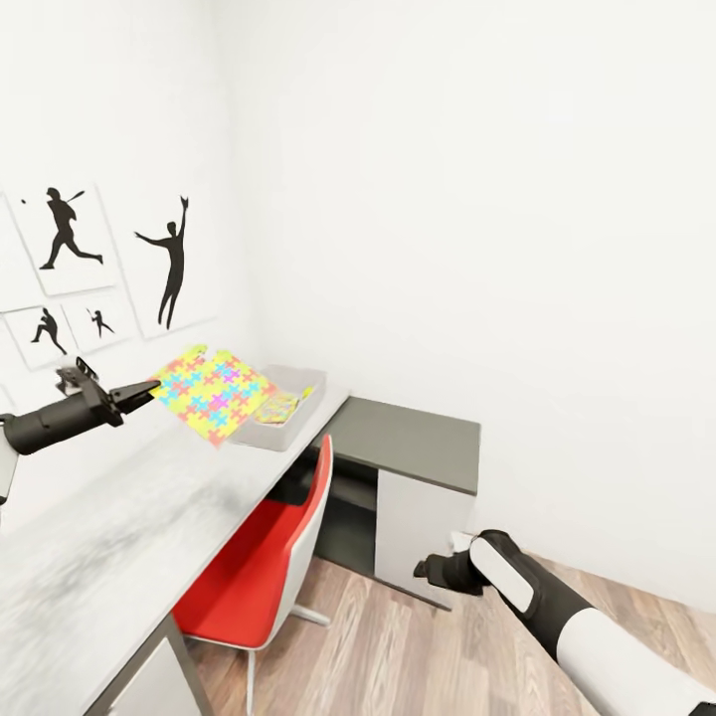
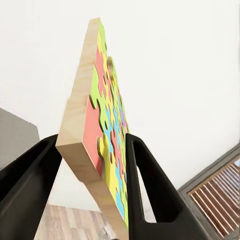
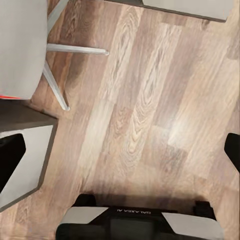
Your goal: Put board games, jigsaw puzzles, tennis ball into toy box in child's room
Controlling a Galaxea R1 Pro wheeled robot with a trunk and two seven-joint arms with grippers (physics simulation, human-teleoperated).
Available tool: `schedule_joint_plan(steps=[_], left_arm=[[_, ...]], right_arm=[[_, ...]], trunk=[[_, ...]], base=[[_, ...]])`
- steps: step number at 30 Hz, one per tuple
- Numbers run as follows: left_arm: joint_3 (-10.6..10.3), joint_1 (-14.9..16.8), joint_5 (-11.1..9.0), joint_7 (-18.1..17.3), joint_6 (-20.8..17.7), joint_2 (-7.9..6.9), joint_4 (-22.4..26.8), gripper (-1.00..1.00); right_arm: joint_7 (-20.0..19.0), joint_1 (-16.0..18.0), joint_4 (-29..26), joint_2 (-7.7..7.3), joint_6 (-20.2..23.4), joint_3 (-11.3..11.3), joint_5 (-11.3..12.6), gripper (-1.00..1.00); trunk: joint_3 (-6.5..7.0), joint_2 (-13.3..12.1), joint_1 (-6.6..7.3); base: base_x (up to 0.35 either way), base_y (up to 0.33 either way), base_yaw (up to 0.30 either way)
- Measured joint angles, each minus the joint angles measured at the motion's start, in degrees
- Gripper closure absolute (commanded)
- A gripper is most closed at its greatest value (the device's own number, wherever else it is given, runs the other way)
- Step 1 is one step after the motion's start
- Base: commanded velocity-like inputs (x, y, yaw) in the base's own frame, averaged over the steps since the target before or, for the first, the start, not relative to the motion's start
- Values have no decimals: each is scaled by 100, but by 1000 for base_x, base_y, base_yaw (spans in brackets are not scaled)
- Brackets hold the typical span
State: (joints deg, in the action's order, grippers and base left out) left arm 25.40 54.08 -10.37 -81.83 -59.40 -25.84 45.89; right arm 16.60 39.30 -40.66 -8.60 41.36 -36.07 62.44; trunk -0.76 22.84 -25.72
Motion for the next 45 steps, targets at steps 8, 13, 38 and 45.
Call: schedule_joint_plan(steps=[8,13,38,45], left_arm=[[132,-5,6,0,0,8,2,100],[131,-6,10,-1,0,16,2,100],[138,-5,-4,-2,0,69,1,100],[137,-6,-3,-4,0,79,-1,100]], right_arm=[[-33,-99,6,318,514,-46,-70,-100],[-34,-159,8,302,551,-47,-73,-100],[-21,-205,1006,404,-110,-878,-72,-100],[8,-215,1075,548,-175,-1379,-71,-100]], trunk=[[52,4,-3],[88,4,-3],[128,3,-3],[128,4,-1]], base=[[172,-181,207],[37,-39,209],[54,-48,42],[160,-174,0]])
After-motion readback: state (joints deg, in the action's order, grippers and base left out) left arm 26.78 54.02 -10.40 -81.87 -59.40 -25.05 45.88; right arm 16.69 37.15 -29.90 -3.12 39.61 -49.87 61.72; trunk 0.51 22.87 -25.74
